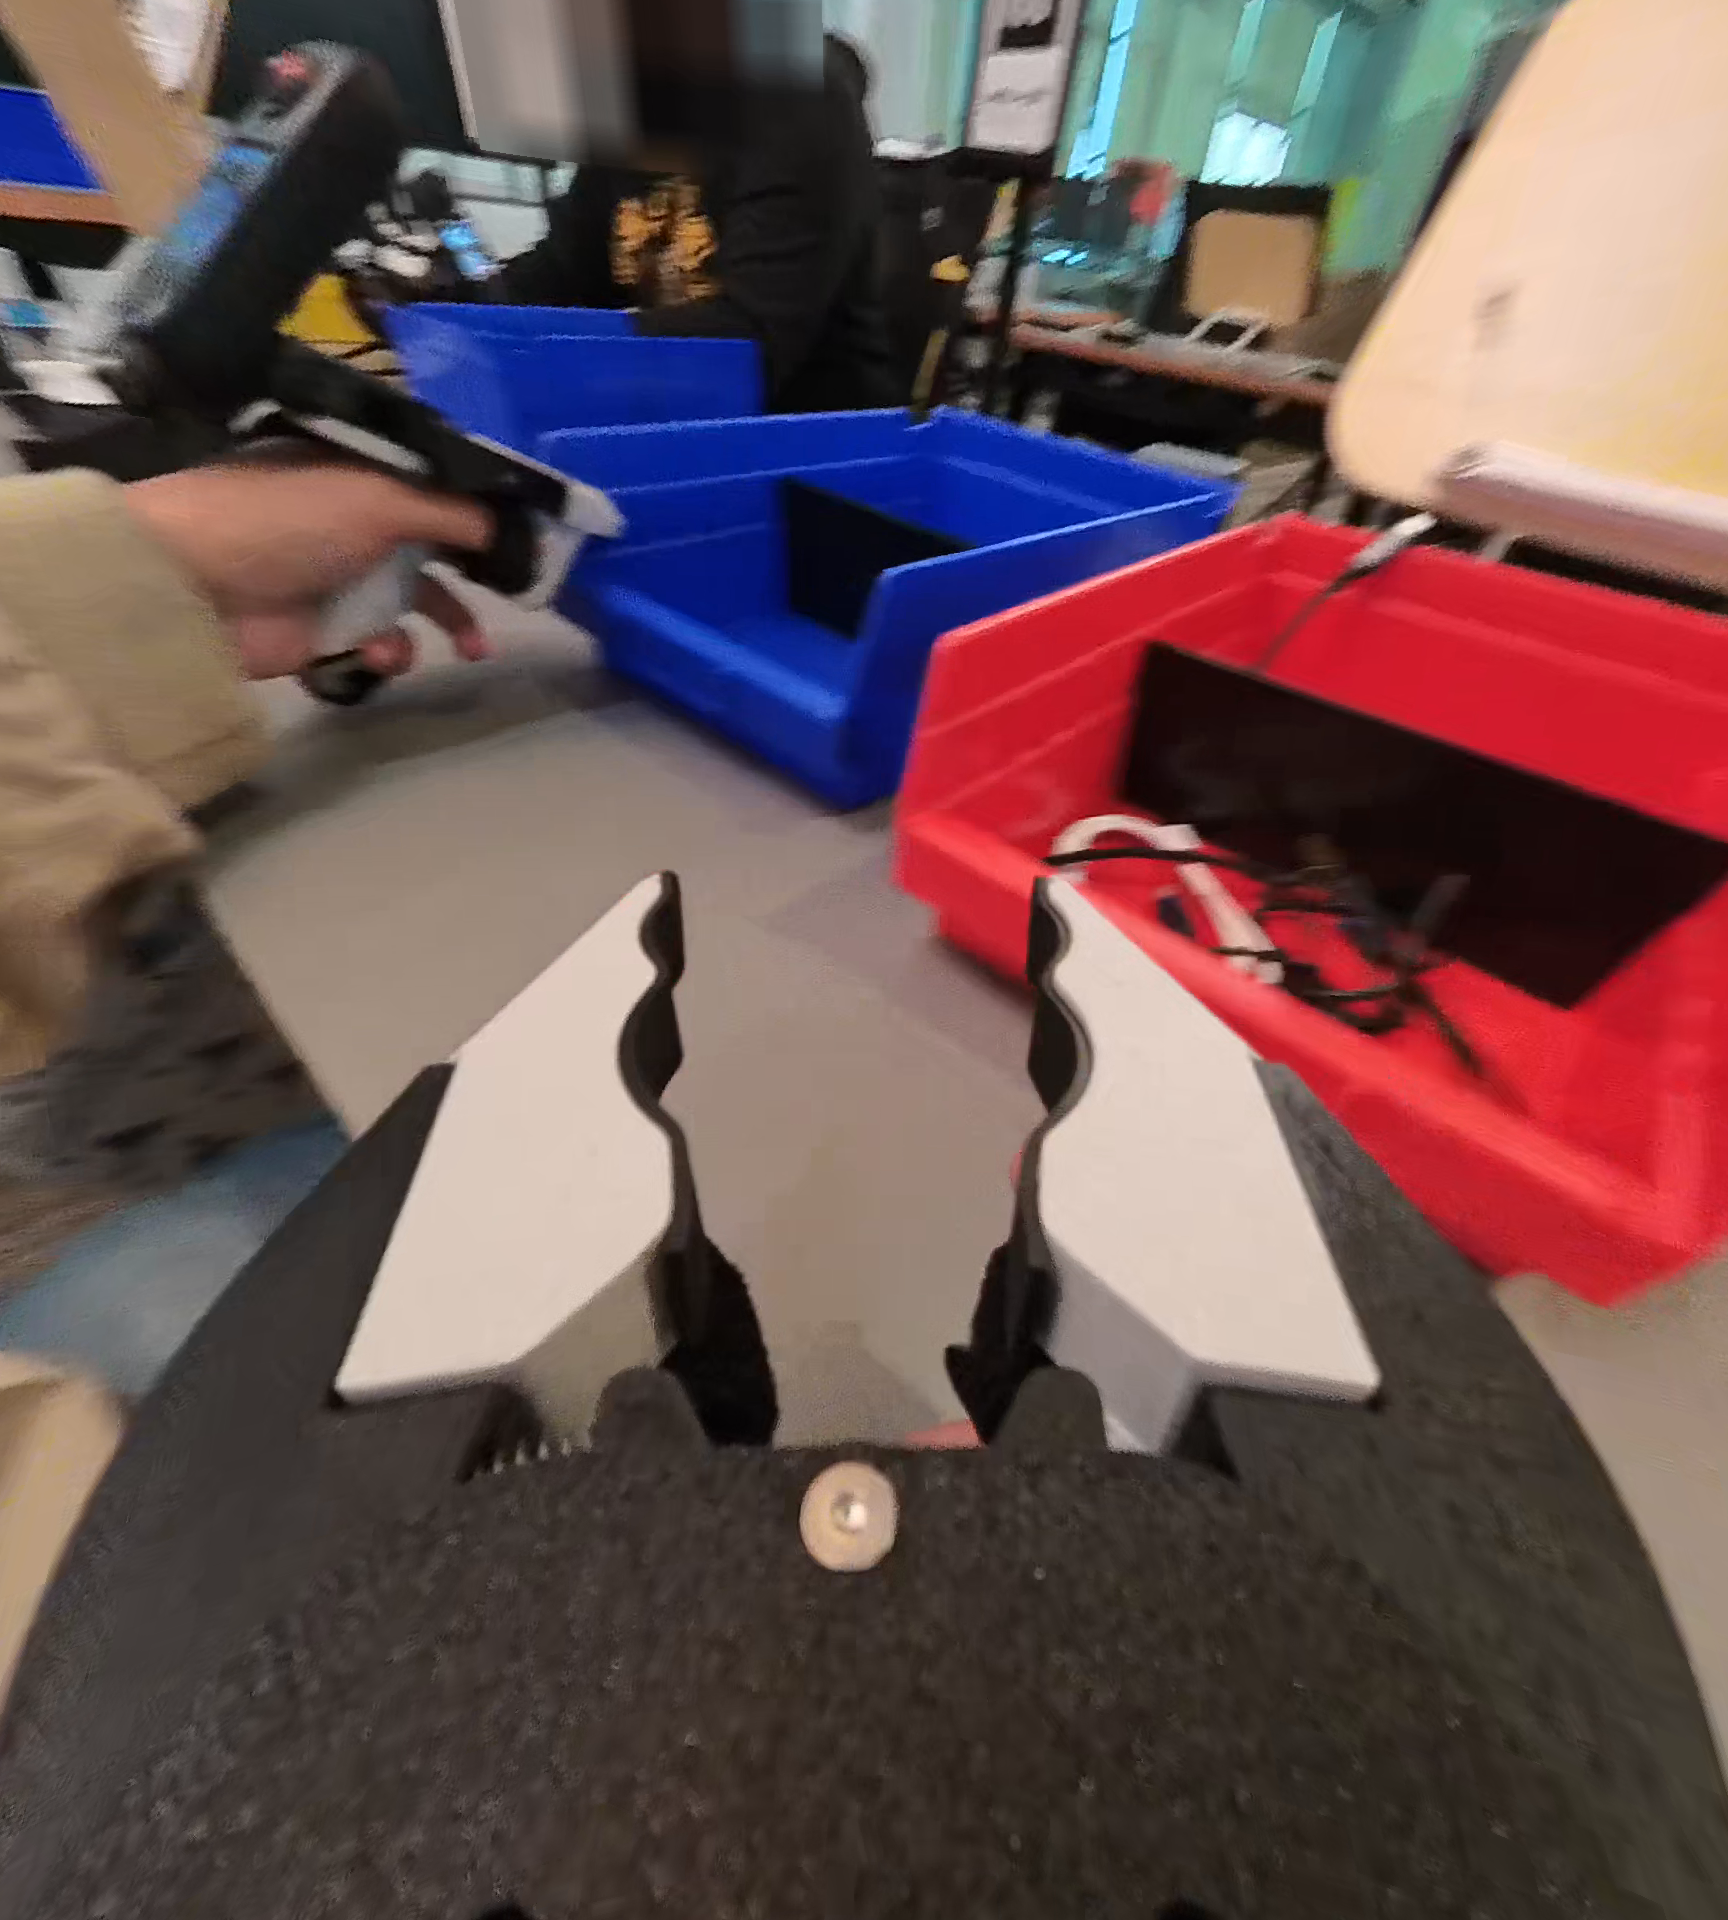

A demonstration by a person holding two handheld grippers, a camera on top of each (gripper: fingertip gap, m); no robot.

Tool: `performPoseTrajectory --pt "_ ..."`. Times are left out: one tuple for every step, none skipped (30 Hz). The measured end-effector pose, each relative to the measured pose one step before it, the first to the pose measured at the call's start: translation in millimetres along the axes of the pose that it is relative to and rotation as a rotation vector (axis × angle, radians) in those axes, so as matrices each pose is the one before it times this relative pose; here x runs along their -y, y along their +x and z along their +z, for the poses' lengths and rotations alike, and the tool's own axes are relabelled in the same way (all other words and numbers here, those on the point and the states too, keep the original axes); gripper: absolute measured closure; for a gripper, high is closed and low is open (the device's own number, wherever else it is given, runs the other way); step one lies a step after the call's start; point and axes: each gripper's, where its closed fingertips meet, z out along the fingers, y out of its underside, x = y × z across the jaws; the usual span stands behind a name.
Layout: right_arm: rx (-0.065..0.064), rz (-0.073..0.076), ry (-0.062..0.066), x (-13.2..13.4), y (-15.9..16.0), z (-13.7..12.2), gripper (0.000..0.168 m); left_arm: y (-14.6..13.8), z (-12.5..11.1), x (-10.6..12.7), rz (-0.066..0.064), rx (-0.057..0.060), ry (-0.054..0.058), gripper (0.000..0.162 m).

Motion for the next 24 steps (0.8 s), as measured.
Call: performPoseTrajectory --pt "0.0411 0.0152 -0.0172 -4.04 -12.51 1.92 0.103 2.32 -2.61 -2.55 0.0091 -0.0191 -0.0069 0.156" --pt "0.0334 0.0137 -0.017 -3.86 -10.27 1.93 0.103 3.2 -4.03 -1.95 0.0037 -0.0208 -0.0037 0.157" --pt "0.0246 0.0168 -0.0137 -3.5 -7.88 1.77 0.103 4.56 -5.75 -3.13 -0.0011 -0.0242 -0.0108 0.159" --pt "0.0083 0.0169 -0.0126 -3.17 -4.19 1.25 0.103 4.94 -7.37 -3.98 0.0012 -0.0207 -0.0141 0.159" --pt "0.0038 0.0139 -0.013 -2.68 -2.44 1.03 0.103 2.98 -8.19 -4.56 0.0015 0.0056 -0.017 0.158" --pt "0.0105 0.0103 -0.0128 -2.21 -2.66 0.71 0.104 2.67 -8.82 -5.13 0.0024 0.0189 -0.02 0.158" --pt "0.0066 0.0075 -0.0128 -1.65 -1.33 0.39 0.104 2.98 -9.0 -5.38 0.0029 0.0258 -0.0184 0.158" --pt "0.0008 0.0028 -0.0052 -0.42 0.01 -0.04 0.105 5.05 -9.3 -5.49 0.0122 0.016 -0.0084 0.158" --pt "-0.0021 -0.0004 0.0 0.15 0.9 -0.25 0.106 6.02 -9.59 -5.39 0.0192 0.0106 0.0013 0.158" --pt "-0.0022 0.0003 -0.0019 -0.11 1.13 -0.06 0.107 4.9 -9.77 -5.48 0.0096 0.017 -0.0055 0.157" --pt "-0.0025 0.0042 -0.0061 -0.89 1.2 0.47 0.107 4.38 -9.99 -5.68 -0.0033 0.0158 -0.0118 0.157" --pt "-0.0044 0.008 -0.0047 -0.71 1.43 0.81 0.108 4.99 -9.89 -4.74 -0.0025 0.006 -0.0078 0.157" --pt "-0.0037 0.0094 -0.0009 0.09 0.97 1.62 0.109 4.53 -9.25 -4.41 0.0041 0.0089 -0.0058 0.156" --pt "-0.0058 0.0074 -0.0012 0.46 0.91 2.34 0.109 4.11 -8.26 -5.31 0.0131 0.0108 -0.0081 0.156" --pt "-0.0132 -0.0027 -0.0045 0.67 1.81 3.48 0.109 4.57 -7.69 -5.13 0.0075 0.004 -0.0018 0.156" --pt "-0.0234 -0.0091 -0.0025 2.0 3.32 4.59 0.109 4.17 -7.04 -4.79 -0.005 0.004 0.001 0.156" --pt "-0.0294 -0.0074 0.0027 4.18 4.71 5.48 0.109 3.87 -6.78 -3.94 -0.0047 0.0022 0.0027 0.155" --pt "-0.0256 0.0005 0.0069 5.95 4.68 6.27 0.109 3.23 -6.16 -3.54 -0.0019 0.0016 -0.0009 0.155" --pt "-0.0196 0.0165 0.0081 5.89 4.04 6.9 0.109 2.62 -5.46 -2.94 -0.0027 0.0018 0.0022 0.155" --pt "-0.0145 0.0259 0.0018 4.36 3.28 7.53 0.109 2.5 -4.62 -2.65 -0.0002 0.0012 0.0033 0.155" --pt "-0.0051 0.0282 -0.0033 2.44 1.24 8.27 0.11 2.65 -3.94 -2.01 0.0048 -0.0021 0.0053 0.155" --pt "-0.0081 0.0273 -0.0144 -0.2 1.08 8.91 0.11 2.15 -3.34 -1.77 0.0019 -0.0004 0.0041 0.155" --pt "-0.0089 0.0199 -0.0259 -2.74 0.34 8.51 0.11 1.69 -2.87 -1.39 0.0006 -0.0008 0.0047 0.155" --pt "-0.0028 0.0083 -0.0332 -5.0 -1.55 7.74 0.114 1.03 -2.21 -1.18 0.0021 0.0001 0.0029 0.155"
